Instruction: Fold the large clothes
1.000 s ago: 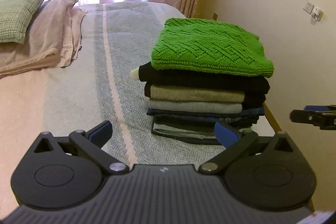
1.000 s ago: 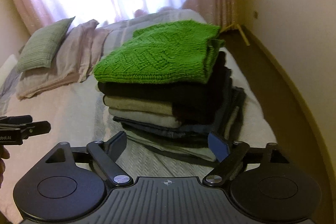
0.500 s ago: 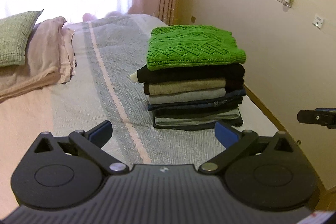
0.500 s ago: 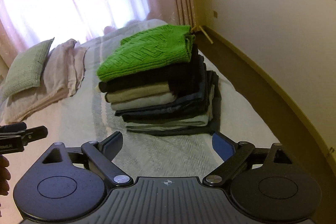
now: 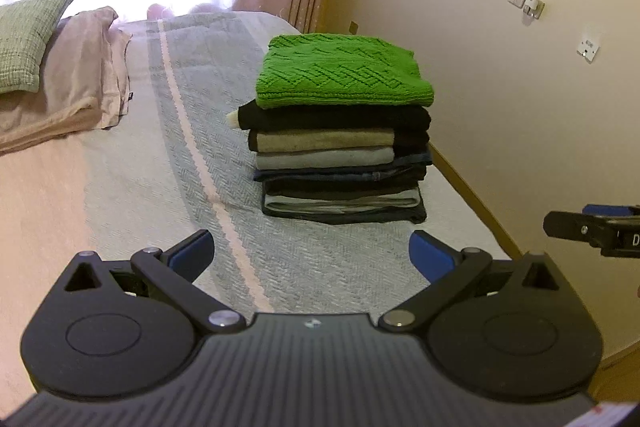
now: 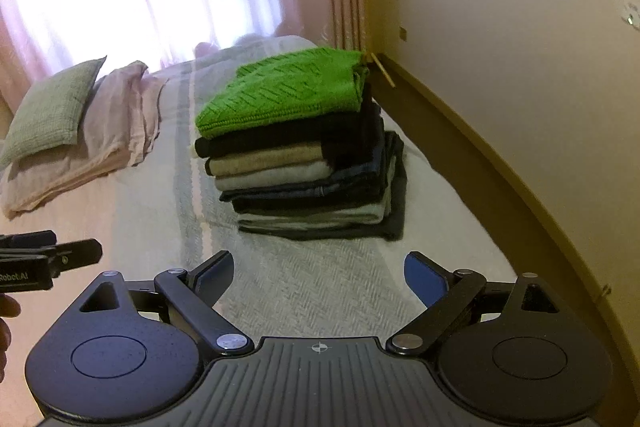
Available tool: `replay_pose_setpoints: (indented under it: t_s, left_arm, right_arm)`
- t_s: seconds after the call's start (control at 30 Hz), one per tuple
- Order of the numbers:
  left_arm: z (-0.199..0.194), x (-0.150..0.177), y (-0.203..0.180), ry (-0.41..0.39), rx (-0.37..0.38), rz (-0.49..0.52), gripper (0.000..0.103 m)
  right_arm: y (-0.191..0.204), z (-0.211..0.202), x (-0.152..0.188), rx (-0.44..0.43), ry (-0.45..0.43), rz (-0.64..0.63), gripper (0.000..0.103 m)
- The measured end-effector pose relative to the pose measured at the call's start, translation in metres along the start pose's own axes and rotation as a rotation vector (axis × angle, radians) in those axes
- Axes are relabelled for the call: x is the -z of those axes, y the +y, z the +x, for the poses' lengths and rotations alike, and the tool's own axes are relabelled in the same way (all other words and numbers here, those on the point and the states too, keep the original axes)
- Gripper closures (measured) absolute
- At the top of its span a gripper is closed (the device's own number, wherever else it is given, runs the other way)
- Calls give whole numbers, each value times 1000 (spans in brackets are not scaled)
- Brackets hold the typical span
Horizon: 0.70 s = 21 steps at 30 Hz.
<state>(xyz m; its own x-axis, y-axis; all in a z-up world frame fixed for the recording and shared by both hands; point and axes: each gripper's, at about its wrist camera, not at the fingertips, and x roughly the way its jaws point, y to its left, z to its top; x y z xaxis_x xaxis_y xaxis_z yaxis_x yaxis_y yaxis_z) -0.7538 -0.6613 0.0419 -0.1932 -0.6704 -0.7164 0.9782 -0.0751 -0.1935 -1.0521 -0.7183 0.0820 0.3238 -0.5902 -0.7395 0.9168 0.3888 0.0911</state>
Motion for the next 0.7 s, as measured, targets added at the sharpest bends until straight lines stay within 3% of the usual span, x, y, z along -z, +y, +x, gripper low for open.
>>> replay_pose_setpoints:
  t_s: [0.2, 0.7]
  left_arm:
    - [4, -4, -19, 6, -20, -19, 1]
    - [24, 3, -33, 76, -94, 6, 1]
  right_arm:
    - [-10, -1, -9, -16, -4, -54, 13]
    - [-25, 18, -6, -44, 45, -45, 13]
